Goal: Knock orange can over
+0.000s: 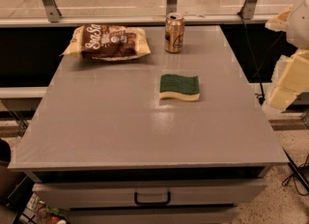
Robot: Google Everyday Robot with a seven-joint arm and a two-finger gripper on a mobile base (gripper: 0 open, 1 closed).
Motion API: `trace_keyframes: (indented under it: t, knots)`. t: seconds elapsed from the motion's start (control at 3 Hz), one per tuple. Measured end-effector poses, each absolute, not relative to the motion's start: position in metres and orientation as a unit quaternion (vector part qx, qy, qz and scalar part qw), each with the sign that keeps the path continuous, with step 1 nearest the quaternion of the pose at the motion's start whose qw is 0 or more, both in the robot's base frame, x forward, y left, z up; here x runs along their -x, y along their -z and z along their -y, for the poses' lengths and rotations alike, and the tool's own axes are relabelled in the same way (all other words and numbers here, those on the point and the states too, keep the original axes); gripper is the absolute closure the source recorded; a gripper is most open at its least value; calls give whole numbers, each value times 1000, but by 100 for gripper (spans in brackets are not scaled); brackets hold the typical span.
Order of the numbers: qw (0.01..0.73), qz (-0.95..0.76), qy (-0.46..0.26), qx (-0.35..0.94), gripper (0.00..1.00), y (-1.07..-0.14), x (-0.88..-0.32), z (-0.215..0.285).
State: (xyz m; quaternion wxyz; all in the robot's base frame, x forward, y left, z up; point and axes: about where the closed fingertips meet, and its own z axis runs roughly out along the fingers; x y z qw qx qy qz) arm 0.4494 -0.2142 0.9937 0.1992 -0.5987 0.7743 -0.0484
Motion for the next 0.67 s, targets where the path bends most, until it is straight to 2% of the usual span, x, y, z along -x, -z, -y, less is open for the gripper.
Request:
trace_keyframes:
  t: [0.67]
  knots:
    - [299,-764,9,571,0,-998,-511,226]
